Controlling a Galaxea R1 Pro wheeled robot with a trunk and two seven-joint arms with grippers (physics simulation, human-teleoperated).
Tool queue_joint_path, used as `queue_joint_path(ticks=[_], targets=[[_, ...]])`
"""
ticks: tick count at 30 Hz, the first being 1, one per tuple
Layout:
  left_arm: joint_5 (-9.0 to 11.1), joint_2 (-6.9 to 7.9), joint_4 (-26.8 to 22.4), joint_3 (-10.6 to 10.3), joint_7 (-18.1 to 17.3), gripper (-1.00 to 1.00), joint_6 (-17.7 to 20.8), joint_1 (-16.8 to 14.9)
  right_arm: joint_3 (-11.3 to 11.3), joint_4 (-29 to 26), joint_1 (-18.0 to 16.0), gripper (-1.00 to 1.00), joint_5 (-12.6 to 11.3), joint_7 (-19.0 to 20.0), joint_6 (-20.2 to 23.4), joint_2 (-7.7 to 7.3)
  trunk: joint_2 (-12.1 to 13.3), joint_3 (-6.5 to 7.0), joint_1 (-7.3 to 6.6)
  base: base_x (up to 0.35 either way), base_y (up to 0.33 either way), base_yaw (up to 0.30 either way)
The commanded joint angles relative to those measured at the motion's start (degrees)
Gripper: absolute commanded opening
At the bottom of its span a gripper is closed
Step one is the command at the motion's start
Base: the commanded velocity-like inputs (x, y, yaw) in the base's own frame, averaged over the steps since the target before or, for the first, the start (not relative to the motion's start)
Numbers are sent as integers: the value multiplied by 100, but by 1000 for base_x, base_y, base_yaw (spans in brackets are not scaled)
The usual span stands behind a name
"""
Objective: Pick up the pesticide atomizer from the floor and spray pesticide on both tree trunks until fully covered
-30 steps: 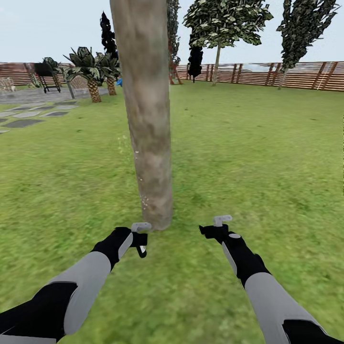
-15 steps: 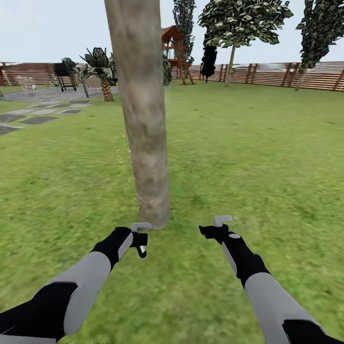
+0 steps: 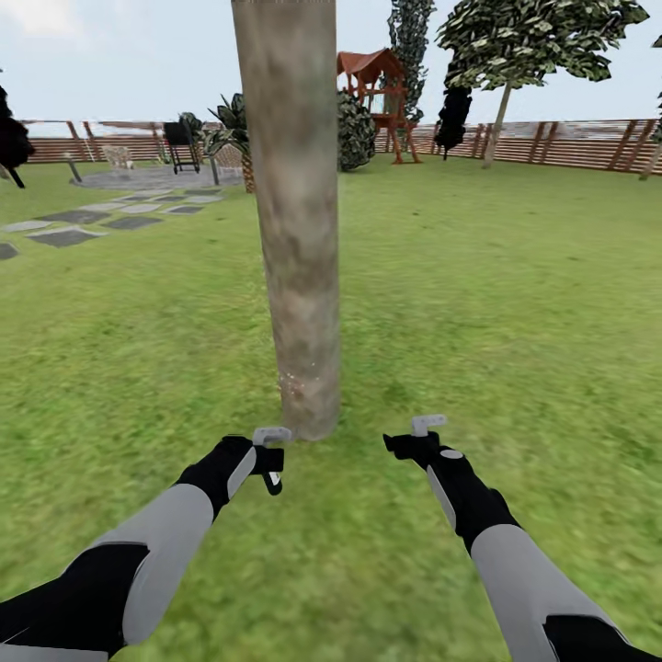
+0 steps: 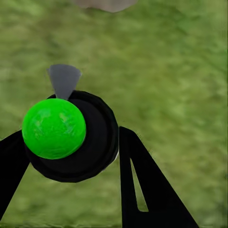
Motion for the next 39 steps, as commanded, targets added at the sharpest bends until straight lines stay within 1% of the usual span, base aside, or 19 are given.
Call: queue_joint_path(ticks=[1, 7, 13, 16, 17, 18, 19, 20, 21, 22, 23, 27, 30, 31, 32, 33, 35, 36, 39], targets=[[2, -2, -8, 19, -10, -100, 30, -1, -32, -14, 1, 100, 61, 43, 31, 5, -2, -5, -3, -238, -202, 277], [3, 0, -7, 26, -12, -100, 24, 3, -32, -27, 2, 100, 61, 41, 31, 5, -2, -5, -3, -173, -127, 258], [-2, 20, -50, -6, -75, -100, 111, -22, -53, -74, 1, 100, 63, 43, 31, -29, -2, -5, -3, -11, -6, -10], [-7, 11, -142, -23, -96, -100, 782, -109, -39, -72, 0, 100, 60, 43, 32, -20, -2, -5, -3, 0, 0, -178], [-5, 5, -366, -26, -100, -100, 1143, -154, -36, -69, -1, 100, 57, 43, 36, -8, -2, -5, -3, 0, 0, -56], [-3, 2, -845, -29, -107, -100, 1641, -184, -30, -53, 1, 100, 60, 43, 38, 0, -2, -5, -3, 0, 0, -23], [-3, 4, -1633, -35, -117, -100, 2392, -169, -25, -30, 1, 100, 62, 49, 39, 3, -2, -5, -3, 0, 0, -6], [-3, 7, -1872, -40, -120, -100, 2557, -161, -25, -31, 1, 100, 63, 50, 39, 4, -2, -5, -3, 0, 0, -4], [-2, 26, -2314, -56, -126, -100, 2768, -149, -24, -32, 0, 100, 63, 51, 40, 5, -2, -5, -3, 0, 0, -1], [-2, 43, -2501, -60, -132, -100, 2859, -161, -24, -42, 1, 100, 63, 52, 40, 5, -2, -5, -3, 0, 0, 0], [-2, 48, -2525, -59, -134, -100, 2884, -181, -23, -46, 1, 100, 63, 52, 40, 5, -2, -5, -3, 0, 0, 0], [-2, 41, -2459, -53, -135, -100, 2922, -343, -23, -49, 2, 100, 63, 52, 40, 5, -2, -5, -3, 0, 0, 0], [-2, 31, -1904, -45, -135, -100, 2943, -962, -31, -63, 1, 100, 63, 52, 40, 5, -2, -5, -3, 0, 0, 0], [-2, 24, -1605, -40, -135, -100, 2947, -1216, -31, -65, 1, 100, 63, 52, 41, 5, -2, -5, -3, 0, 0, 0], [-2, 20, -1083, -37, -135, -100, 2949, -1620, -32, -70, -2, 100, 63, 52, 45, 5, -2, -5, -3, 0, 0, 0], [-1, 22, -695, -32, -135, -100, 2950, -1918, -35, -73, -2, 100, 63, 52, 47, 3, -2, -5, -3, 0, 0, 0], [3, 32, -222, -22, -135, -100, 2951, -2314, -39, -75, 0, 100, 63, 52, 48, -1, -2, -5, -3, 0, 0, 0], [5, 47, -55, -14, -135, -100, 2956, -2514, -40, -75, -1, 100, 63, 52, 51, -4, -2, -5, -3, 0, 0, 0], [6, 71, 68, -1, -135, -100, 2959, -2860, -41, -76, 1, 100, 63, 52, 56, -9, -2, -5, -3, 0, 0, 0]])
